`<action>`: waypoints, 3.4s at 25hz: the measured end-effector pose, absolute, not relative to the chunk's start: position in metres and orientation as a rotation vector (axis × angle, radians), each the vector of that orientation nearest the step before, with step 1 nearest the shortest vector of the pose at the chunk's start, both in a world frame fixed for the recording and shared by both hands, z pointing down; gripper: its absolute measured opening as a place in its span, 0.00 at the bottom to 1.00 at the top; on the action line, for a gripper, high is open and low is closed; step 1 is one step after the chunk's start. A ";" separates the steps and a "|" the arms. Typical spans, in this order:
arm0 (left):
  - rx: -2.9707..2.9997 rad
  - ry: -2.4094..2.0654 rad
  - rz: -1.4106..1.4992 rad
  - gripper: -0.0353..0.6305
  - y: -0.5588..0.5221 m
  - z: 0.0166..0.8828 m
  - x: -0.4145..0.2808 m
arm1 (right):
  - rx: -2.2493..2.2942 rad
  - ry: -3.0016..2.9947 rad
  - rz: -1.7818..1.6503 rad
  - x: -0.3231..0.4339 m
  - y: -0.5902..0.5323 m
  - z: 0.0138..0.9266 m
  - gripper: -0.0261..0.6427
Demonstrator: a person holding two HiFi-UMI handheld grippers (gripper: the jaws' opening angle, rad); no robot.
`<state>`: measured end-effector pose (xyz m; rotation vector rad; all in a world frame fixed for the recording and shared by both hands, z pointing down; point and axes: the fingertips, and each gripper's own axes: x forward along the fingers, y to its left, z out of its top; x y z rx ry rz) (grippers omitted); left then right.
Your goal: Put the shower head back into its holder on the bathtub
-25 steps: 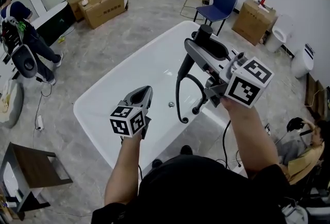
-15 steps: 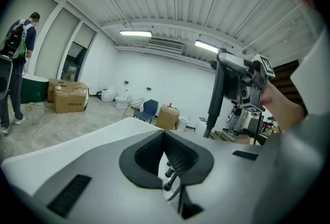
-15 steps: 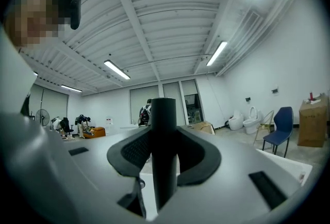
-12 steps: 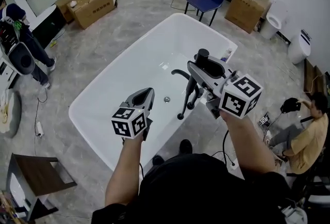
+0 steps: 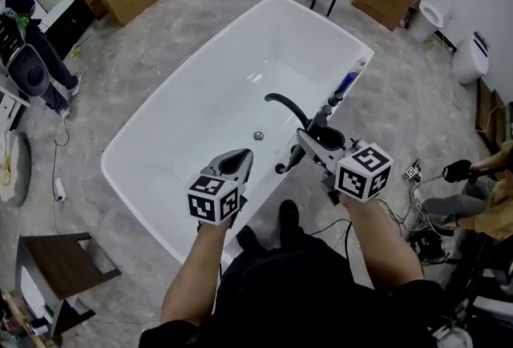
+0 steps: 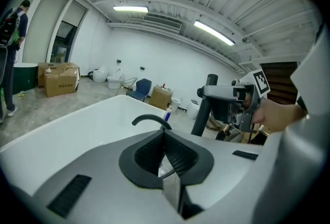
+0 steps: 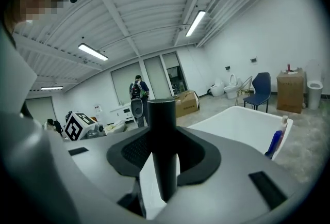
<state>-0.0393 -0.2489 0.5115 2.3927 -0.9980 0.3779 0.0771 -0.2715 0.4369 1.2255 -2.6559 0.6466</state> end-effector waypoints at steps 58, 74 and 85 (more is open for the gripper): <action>2.036 -0.946 0.514 0.08 -0.156 0.647 -0.080 | 0.995 -2.055 0.774 0.072 -0.266 0.743 0.26; 2.047 -0.916 0.528 0.08 -0.153 0.649 -0.080 | 0.957 -2.002 0.868 0.072 -0.250 0.761 0.30; 2.078 -0.891 0.530 0.08 -0.156 0.643 -0.080 | 0.986 -2.042 0.945 0.067 -0.250 0.750 0.37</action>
